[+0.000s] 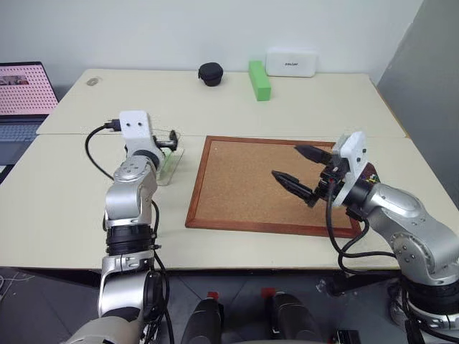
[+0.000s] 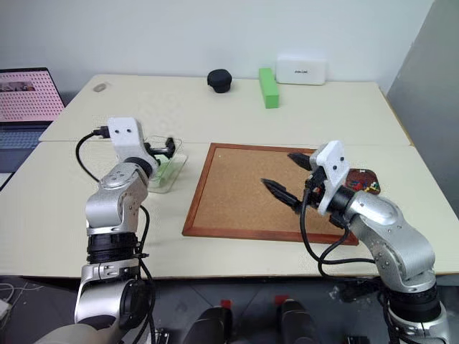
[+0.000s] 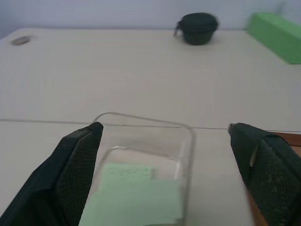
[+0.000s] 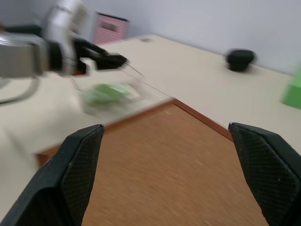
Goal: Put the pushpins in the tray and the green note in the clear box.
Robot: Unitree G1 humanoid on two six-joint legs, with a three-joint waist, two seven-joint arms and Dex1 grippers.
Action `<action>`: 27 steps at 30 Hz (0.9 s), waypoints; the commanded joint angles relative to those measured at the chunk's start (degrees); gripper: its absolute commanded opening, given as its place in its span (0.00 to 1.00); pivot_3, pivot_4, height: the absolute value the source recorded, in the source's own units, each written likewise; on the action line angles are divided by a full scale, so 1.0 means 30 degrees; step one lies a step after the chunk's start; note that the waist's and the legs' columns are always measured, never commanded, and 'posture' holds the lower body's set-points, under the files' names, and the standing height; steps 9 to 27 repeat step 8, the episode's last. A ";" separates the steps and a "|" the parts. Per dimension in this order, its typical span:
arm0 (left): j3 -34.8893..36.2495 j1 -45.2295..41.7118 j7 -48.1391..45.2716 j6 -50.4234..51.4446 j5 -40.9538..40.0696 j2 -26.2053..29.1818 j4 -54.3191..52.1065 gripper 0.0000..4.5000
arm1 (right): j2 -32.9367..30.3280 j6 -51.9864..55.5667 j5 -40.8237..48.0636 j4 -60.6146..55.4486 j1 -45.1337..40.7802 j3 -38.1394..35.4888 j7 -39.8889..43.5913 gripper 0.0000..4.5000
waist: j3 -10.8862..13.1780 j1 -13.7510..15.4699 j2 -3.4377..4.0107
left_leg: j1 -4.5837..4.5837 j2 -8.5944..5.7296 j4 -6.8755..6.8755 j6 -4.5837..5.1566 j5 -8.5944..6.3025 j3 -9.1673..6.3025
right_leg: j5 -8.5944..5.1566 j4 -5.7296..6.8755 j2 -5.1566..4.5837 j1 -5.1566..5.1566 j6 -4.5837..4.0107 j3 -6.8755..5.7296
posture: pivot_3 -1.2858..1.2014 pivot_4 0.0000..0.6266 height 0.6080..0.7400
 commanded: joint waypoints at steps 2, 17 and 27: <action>-0.1514 0.1743 -0.1772 -0.1051 -0.0842 -0.0696 -0.2417 1.00 | 0.1591 -0.0846 -0.2899 -0.0245 0.0661 0.0298 -0.3495 1.00 | 0.0001 -0.0045 0.0002 | 0.0003 0.0004 -0.0001 0.0000 0.0001 0.0004 | 0.0000 0.0005 0.0002 -0.0005 0.0000 0.0009 | 0.52 0.24 1.00; -0.2376 0.4201 -0.1595 -0.1600 -0.0615 -0.1460 -0.3567 1.00 | 0.4426 -0.1363 -0.5629 -0.0198 0.2493 0.2311 -0.6405 1.00 | -0.0007 -0.0157 0.0016 | 0.0039 0.0049 -0.0015 0.0000 0.0001 0.0020 | -0.0011 0.0054 0.0050 -0.0027 -0.0019 0.0030 | 0.52 0.24 1.00; -0.2376 0.4201 -0.1595 -0.1600 -0.0615 -0.1460 -0.3567 1.00 | 0.4426 -0.1363 -0.5629 -0.0198 0.2493 0.2311 -0.6405 1.00 | -0.0007 -0.0157 0.0016 | 0.0039 0.0049 -0.0015 0.0000 0.0001 0.0020 | -0.0011 0.0054 0.0050 -0.0027 -0.0019 0.0030 | 0.52 0.24 1.00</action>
